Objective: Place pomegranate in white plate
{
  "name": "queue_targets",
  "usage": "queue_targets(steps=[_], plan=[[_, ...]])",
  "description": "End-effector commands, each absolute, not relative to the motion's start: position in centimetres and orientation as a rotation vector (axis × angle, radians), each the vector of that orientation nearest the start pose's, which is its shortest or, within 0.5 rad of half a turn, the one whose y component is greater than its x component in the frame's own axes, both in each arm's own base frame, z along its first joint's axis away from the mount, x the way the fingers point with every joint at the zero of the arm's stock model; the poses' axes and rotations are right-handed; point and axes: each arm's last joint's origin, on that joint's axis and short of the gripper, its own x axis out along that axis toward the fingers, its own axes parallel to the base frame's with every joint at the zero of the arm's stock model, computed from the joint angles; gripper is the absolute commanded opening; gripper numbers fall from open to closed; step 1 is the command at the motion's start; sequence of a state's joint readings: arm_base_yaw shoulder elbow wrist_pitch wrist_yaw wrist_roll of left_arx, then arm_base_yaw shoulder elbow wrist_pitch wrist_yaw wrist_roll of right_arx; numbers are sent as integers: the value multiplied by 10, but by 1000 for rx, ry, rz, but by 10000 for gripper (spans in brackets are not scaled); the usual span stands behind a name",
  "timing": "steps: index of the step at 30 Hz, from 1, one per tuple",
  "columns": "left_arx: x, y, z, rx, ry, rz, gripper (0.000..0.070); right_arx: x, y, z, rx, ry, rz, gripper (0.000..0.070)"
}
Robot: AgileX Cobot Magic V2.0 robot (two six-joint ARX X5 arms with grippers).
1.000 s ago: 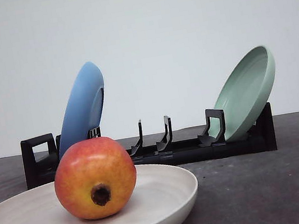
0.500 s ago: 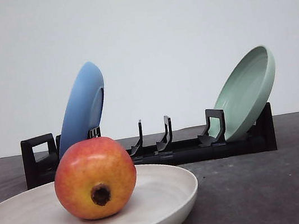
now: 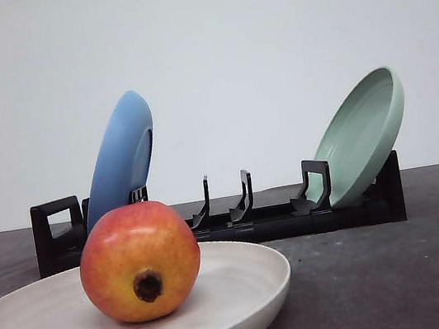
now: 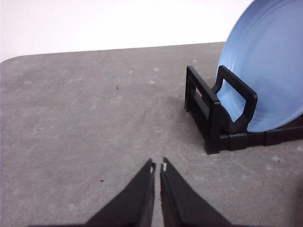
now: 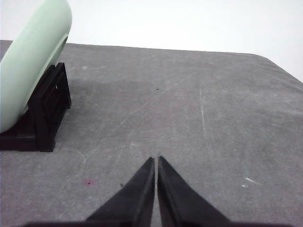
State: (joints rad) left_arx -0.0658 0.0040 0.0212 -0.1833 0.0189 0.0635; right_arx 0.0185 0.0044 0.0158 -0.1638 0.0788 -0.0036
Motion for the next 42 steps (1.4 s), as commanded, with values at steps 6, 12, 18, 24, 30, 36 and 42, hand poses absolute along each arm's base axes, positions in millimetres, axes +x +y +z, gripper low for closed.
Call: queue_targets(steps=[6,12,18,24,30,36,42], plan=[[95,-7,149,77,175,-95,0,96,-1,152,-4,149,-63,2],[95,-7,149,77,175,-95,0,96,-1,152,-4,149,-63,2],[95,-7,149,77,175,-95,0,96,-1,152,-4,149,-63,2],[95,-7,149,77,175,-95,0,96,-1,152,-4,149,-63,2],[95,-7,149,77,175,-95,0,96,-1,152,-4,149,-63,2],[95,-7,149,77,175,-95,0,96,-1,152,-4,149,-63,2],[95,-7,149,77,175,-95,0,96,-1,152,-4,149,-63,2]])
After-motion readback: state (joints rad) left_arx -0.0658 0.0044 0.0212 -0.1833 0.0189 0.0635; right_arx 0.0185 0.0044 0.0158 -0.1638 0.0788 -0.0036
